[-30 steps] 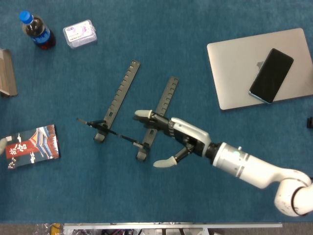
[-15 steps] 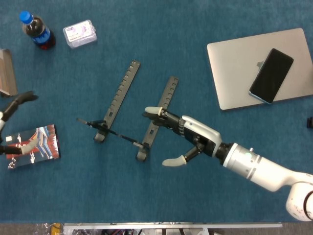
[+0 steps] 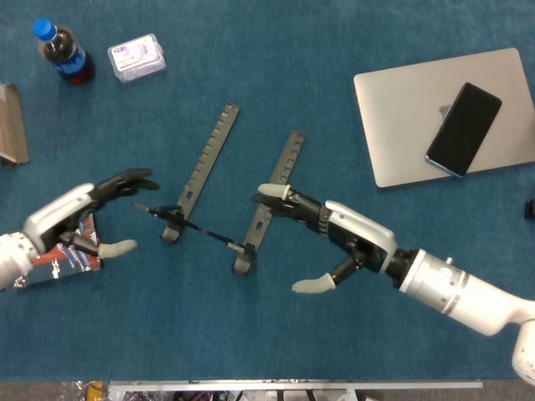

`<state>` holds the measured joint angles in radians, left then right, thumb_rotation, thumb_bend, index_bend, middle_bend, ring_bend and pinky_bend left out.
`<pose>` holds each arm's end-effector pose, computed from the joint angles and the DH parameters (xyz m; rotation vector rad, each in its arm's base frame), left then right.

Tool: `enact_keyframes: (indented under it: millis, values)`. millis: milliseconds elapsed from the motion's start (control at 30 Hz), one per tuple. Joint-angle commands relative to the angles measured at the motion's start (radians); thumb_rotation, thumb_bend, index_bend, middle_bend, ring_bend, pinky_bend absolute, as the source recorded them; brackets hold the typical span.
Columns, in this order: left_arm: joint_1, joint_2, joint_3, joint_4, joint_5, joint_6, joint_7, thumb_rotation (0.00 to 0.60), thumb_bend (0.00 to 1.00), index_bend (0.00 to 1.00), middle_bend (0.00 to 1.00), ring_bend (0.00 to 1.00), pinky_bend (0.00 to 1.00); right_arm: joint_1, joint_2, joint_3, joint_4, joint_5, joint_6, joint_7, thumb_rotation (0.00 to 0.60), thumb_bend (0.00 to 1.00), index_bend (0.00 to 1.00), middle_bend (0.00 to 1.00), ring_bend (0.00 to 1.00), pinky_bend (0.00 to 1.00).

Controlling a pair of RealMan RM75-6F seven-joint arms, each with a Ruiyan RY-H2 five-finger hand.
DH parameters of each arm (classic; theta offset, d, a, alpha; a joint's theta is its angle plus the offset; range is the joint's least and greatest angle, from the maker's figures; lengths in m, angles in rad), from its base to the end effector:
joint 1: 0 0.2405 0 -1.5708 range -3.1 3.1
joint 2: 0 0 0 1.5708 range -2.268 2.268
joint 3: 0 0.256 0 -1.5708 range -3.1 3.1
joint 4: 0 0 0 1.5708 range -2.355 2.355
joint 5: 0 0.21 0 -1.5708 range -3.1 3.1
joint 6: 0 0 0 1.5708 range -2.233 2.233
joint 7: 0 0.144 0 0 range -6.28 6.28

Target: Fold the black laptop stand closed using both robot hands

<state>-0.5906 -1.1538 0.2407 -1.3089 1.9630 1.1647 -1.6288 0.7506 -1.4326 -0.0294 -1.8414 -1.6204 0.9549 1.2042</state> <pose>-0.2780 0.2515 0.0852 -1.6221 -2.3238 -1.1844 -0.0788 -0.2227 -0.0174 -1.3282 2.1859 -1.2208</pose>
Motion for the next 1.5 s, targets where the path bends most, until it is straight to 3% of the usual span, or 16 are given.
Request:
enact_keyframes:
  millis: [33, 533, 933, 1500]
  values:
    - [-0.031, -0.028, 0.012, 0.013, 0.0, 0.004, -0.028, 0.565, 0.28, 0.04, 0.13, 0.02, 0.04, -0.004, 0.004, -0.004, -0.001, 0.0, 0.006, 0.0, 0.6, 0.09, 0.04, 0.07, 0.0, 0.03]
    - [-0.14, -0.06, 0.051, 0.007, -0.037, -0.026, -0.084, 0.566, 0.28, 0.04, 0.17, 0.08, 0.05, -0.011, 0.017, -0.011, 0.014, -0.01, 0.027, 0.02, 0.6, 0.09, 0.04, 0.07, 0.0, 0.03]
    - [-0.182, -0.093, 0.093, 0.039, -0.067, -0.053, -0.114, 0.565, 0.28, 0.04, 0.21, 0.16, 0.16, -0.012, 0.015, -0.013, 0.029, -0.01, 0.031, 0.034, 0.6, 0.09, 0.04, 0.07, 0.0, 0.03]
    - [-0.198, -0.089, 0.148, 0.017, -0.087, -0.052, -0.098, 0.538, 0.28, 0.04, 0.24, 0.27, 0.23, -0.018, 0.019, -0.022, 0.032, -0.02, 0.044, 0.044, 0.6, 0.09, 0.04, 0.07, 0.0, 0.03]
